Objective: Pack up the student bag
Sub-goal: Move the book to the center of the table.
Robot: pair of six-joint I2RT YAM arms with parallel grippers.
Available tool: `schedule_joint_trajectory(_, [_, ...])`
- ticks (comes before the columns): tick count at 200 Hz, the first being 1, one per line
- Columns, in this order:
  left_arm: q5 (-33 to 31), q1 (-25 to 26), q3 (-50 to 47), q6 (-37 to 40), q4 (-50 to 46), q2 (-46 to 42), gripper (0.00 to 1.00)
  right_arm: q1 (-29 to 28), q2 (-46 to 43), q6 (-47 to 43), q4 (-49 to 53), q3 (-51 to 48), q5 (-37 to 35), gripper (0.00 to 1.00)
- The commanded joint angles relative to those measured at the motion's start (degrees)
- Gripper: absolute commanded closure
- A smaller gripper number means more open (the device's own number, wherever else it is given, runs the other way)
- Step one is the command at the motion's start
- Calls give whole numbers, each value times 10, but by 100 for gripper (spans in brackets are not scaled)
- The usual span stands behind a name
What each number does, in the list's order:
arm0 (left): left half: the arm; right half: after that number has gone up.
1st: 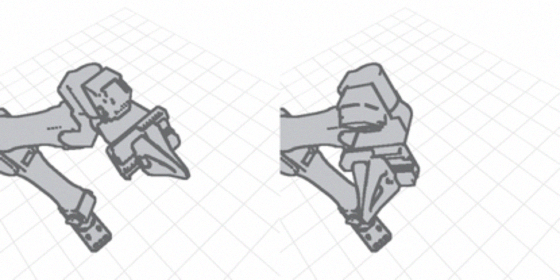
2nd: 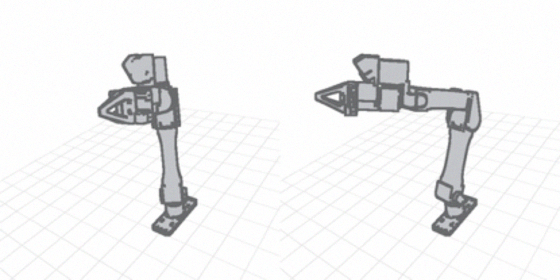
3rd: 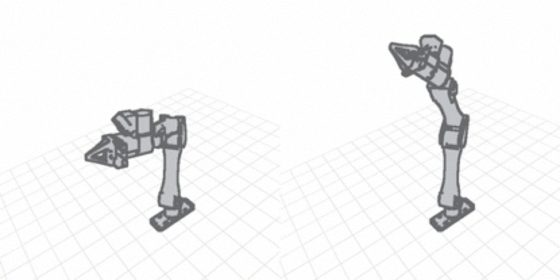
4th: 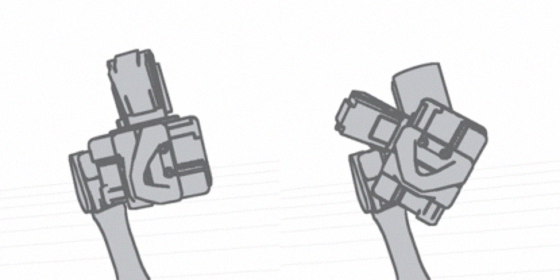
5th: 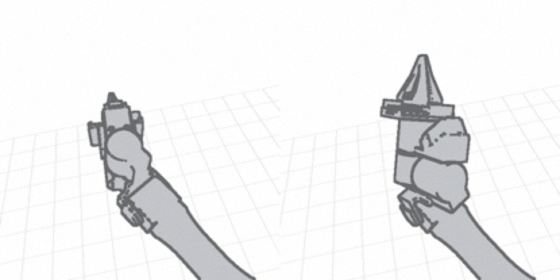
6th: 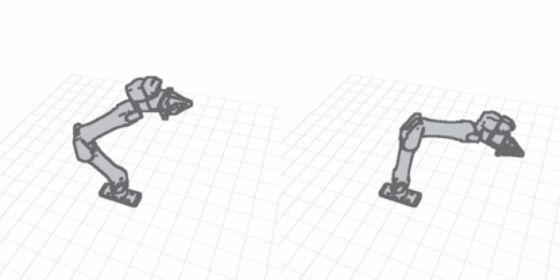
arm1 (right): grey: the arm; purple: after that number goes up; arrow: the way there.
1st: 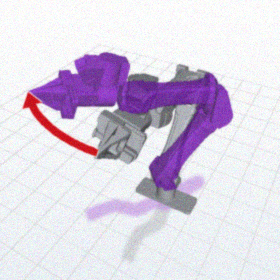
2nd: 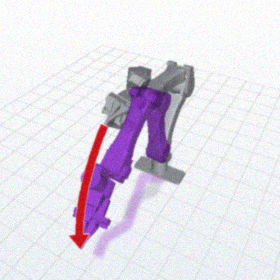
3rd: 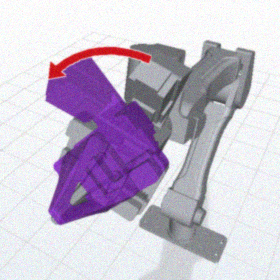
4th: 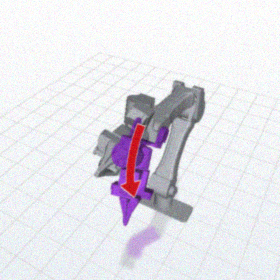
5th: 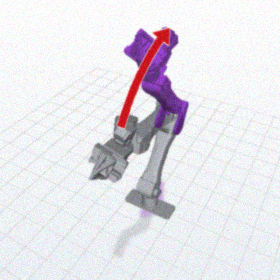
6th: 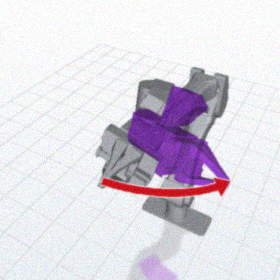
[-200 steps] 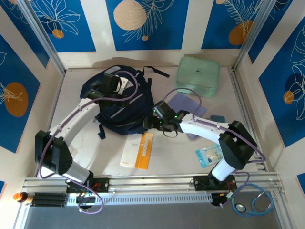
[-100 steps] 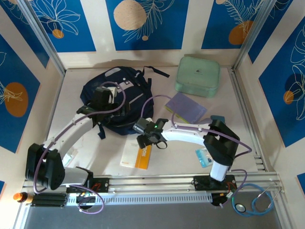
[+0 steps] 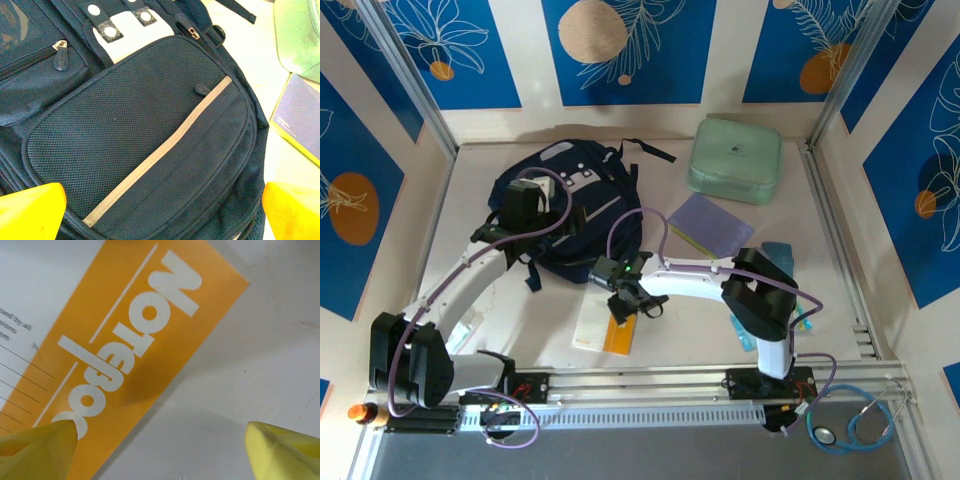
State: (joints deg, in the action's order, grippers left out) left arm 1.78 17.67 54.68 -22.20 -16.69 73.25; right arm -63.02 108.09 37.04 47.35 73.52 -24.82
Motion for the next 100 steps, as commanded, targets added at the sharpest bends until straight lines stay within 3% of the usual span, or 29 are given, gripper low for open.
schedule_joint_trajectory(1, [20,-6,7,-4,10,4,0,-4,15,3,30,12,1,13])
schedule_joint_trajectory(53, [44,-6,17,-5,12,14,0,17,8,25,48,-39,-60,14])
schedule_joint_trajectory(100, [63,-6,29,-9,6,25,0,78,-49,36,36,-132,-103,15])
